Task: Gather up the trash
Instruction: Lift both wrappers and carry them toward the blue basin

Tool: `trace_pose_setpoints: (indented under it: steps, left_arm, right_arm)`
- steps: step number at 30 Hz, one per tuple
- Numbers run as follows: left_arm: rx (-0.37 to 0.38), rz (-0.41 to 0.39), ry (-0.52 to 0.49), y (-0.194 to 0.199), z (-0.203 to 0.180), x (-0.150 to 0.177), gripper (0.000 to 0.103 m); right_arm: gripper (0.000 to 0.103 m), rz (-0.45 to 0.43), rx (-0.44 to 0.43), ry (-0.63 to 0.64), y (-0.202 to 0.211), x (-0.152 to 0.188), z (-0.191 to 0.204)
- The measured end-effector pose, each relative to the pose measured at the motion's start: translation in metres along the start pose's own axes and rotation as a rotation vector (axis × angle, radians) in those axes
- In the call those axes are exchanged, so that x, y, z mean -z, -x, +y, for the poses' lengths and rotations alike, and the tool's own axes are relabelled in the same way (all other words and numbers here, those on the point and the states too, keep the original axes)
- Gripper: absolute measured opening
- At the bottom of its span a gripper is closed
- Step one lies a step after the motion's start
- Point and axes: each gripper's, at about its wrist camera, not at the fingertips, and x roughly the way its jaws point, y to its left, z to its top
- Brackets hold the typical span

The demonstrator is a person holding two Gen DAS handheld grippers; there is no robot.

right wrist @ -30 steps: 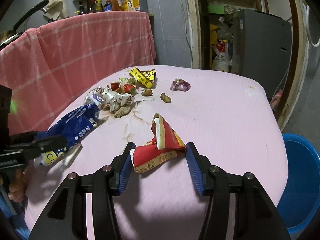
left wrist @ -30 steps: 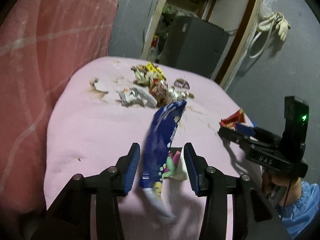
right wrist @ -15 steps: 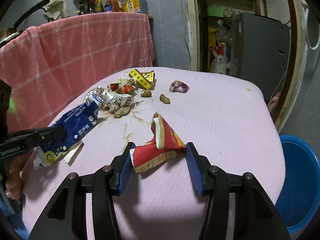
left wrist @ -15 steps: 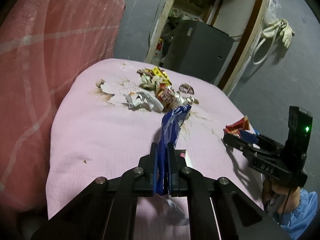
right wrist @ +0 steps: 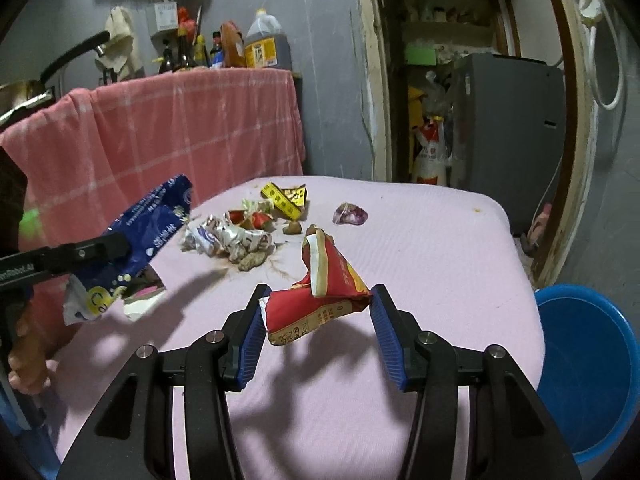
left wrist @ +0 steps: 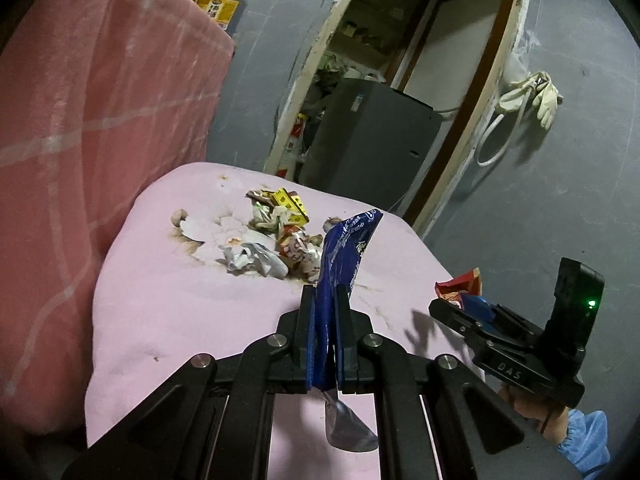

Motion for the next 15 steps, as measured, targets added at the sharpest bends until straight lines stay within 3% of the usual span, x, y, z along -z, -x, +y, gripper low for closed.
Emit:
trace_pose_setpoints:
  steps: [8, 12, 14, 15]
  left_arm:
    - [-0.039, 0.125, 0.040, -0.020, 0.009, 0.012, 0.006]
    - [-0.054, 0.178, 0.013, -0.025, 0.010, 0.011, 0.007]
    - [-0.053, 0.211, -0.013, -0.030, 0.010, 0.010, 0.014]
    - [-0.050, 0.223, -0.024, -0.033, 0.010, 0.008, 0.022]
  right_arm:
    - [0.049, 0.030, 0.003, 0.012, 0.000, 0.005, 0.003]
    - [0.049, 0.042, 0.005, 0.019, -0.003, 0.006, 0.006]
    - [0.049, 0.047, 0.006, 0.020, -0.005, 0.007, 0.006]
    - [0.049, 0.050, 0.007, 0.020, -0.005, 0.007, 0.006]
